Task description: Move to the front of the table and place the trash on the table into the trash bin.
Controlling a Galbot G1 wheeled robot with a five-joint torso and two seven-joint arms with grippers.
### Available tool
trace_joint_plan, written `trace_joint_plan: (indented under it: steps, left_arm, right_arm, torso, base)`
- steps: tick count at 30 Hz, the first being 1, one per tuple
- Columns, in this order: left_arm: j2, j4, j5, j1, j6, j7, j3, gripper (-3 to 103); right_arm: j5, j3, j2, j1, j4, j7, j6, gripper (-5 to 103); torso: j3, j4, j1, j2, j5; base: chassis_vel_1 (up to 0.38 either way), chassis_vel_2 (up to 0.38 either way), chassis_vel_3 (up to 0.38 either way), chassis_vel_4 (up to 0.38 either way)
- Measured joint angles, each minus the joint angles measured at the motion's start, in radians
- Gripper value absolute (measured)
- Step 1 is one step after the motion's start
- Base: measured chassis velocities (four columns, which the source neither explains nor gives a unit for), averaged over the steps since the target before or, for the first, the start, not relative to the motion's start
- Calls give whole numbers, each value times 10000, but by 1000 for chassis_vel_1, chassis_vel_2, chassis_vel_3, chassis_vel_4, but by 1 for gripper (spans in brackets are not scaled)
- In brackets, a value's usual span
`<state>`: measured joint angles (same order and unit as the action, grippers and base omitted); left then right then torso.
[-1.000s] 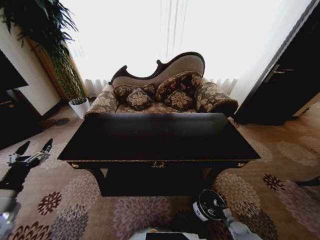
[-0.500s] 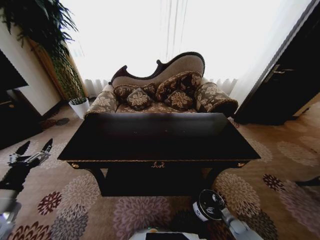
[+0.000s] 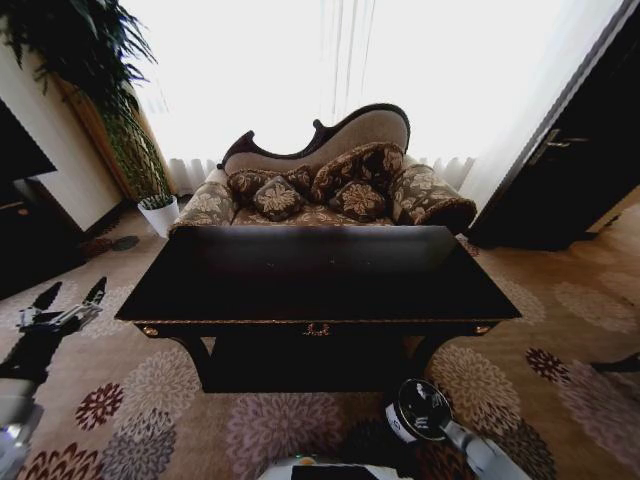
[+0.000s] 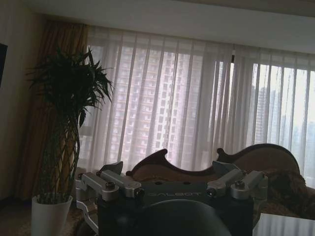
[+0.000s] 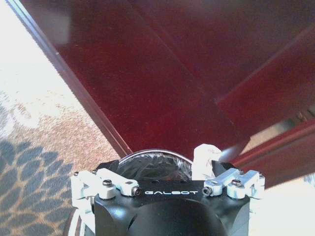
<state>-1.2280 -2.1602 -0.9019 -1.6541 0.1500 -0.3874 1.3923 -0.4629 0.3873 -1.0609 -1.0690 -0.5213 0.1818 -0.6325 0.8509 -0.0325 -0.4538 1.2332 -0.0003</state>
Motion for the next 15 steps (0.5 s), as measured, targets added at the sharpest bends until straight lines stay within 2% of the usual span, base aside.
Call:
trace_joint_plan:
  steps: [5, 11, 13, 14, 15]
  left_arm:
    - [13, -19, -8, -19, 0, 0, 43, 100]
    - [1, -38, -9, -27, -1, 0, 47, 100]
    - [-12, -41, -9, -29, -1, 0, 46, 100]
    - [-16, -41, -8, -29, -1, 0, 41, 100]
    - [-16, -41, -8, -29, -1, 0, 41, 100]
  right_arm:
    - [-671, 108, 5, 27, 81, -67, -221, 100]
    - [-938, 70, 22, 35, 143, -745, -13, 100]
    - [-1327, 199, 3, 43, 117, -1342, 328, 100]
    - [-1710, 356, -25, 81, 45, -1985, 647, 100]
    - [-1710, 356, -25, 81, 45, -1985, 647, 100]
  torso:
    - [0, 0, -1, 0, 1]
    - [0, 0, 0, 0, 2]
    - [0, -1, 0, 0, 1]
    - [0, -1, -1, 0, 0]
    - [0, -1, -1, 0, 0]
  base:
    - [0, 0, 0, 0]
    - [0, 0, 0, 0]
    - [0, 0, 0, 0]
    - [0, 0, 0, 0]
    - [0, 0, 0, 0]
